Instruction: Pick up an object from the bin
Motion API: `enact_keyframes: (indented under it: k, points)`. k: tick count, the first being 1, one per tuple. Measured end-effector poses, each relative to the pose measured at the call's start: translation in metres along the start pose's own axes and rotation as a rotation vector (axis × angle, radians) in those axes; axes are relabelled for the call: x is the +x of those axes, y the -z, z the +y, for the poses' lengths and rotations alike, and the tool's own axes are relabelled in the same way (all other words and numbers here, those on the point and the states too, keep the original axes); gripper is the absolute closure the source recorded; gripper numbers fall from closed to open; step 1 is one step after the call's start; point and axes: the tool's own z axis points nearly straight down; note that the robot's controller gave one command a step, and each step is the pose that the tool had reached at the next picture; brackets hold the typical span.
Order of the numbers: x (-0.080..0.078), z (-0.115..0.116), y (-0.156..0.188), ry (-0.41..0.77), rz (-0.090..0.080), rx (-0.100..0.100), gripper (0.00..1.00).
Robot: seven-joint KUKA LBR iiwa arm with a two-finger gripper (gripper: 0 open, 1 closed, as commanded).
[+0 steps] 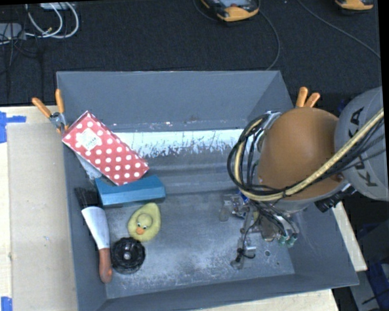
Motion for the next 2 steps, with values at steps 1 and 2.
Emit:
enact_keyframes:
  k: [1, 2]
  points:
    - [-0.002, 0.000, 0.004, -0.002, -0.008, -0.001, 0.00]
    - [-0.032, 0.011, -0.024, -0.080, -0.009, -0.001, 0.00]
